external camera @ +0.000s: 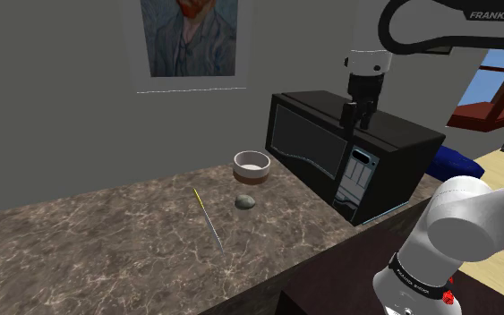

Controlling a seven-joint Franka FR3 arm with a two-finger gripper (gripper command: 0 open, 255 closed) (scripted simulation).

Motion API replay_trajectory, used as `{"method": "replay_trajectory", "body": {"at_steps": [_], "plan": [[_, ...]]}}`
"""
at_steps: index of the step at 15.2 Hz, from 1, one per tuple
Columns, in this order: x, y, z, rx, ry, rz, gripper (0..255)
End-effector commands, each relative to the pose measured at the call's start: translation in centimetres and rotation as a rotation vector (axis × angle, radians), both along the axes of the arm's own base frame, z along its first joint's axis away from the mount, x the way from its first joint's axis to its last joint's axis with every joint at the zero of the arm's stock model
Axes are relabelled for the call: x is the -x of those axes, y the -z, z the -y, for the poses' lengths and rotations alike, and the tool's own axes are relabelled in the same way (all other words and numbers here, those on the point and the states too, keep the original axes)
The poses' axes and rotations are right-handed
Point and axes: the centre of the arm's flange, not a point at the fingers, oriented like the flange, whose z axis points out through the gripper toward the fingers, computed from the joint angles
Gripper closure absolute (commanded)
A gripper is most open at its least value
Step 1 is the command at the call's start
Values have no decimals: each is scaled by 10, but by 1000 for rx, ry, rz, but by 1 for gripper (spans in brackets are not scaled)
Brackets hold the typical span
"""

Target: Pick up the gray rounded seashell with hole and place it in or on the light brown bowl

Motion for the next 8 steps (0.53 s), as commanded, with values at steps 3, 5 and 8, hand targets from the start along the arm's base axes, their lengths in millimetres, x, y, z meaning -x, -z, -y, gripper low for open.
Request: {"method": "replay_trajectory", "body": {"at_steps": [3,5,8], "plan": [[-10,21,-8,-5,17,20,0],[-20,42,-16,-9,34,39,0],[-37,73,-28,-16,60,69,0]]}}
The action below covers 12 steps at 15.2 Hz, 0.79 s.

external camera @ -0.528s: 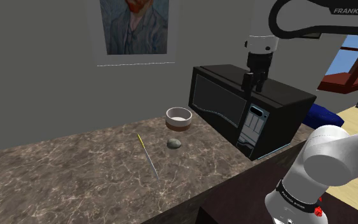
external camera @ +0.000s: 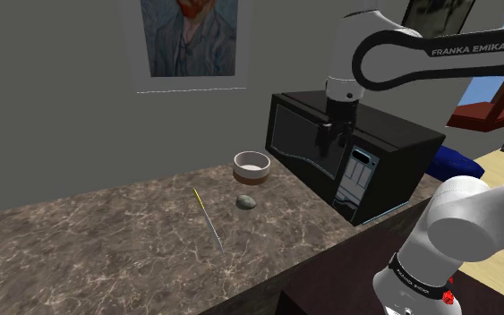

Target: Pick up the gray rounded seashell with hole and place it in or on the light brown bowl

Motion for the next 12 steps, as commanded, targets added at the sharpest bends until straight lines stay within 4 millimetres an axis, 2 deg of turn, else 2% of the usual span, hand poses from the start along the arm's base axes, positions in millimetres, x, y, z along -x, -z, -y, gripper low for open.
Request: {"method": "replay_trajectory", "body": {"at_steps": [1,12], "plan": [[-13,19,-7,-5,18,24,0],[-85,126,-47,-31,111,132,0]]}}
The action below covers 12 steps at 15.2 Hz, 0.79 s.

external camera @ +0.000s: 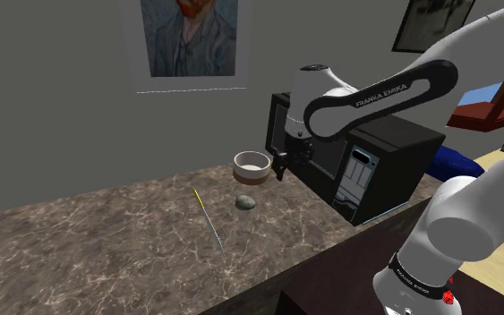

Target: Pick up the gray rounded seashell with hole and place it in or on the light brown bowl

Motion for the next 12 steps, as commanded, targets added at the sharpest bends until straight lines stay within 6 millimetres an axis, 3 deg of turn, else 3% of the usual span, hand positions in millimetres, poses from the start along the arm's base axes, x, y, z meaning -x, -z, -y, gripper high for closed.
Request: {"method": "replay_trajectory", "body": {"at_steps": [1,12], "plan": [[-13,19,-9,-6,18,24,0],[-101,116,-44,-32,111,132,0]]}}
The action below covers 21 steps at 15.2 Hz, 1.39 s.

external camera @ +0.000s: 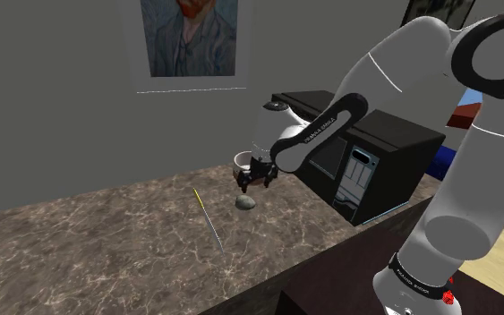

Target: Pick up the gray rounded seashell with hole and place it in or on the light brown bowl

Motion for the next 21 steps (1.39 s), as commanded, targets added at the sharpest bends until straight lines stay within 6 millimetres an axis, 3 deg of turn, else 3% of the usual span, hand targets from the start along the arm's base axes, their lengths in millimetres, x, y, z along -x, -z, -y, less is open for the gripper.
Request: {"method": "replay_trajectory", "body": {"at_steps": [1,3,10,18,19,21], "plan": [[-19,17,-8,-6,18,21,0],[-34,32,-13,-10,33,38,0],[-41,68,-11,-10,33,38,0],[-42,71,-11,-10,33,38,0],[-42,71,-11,-10,33,38,255],[-42,71,-11,-10,33,38,255]]}}
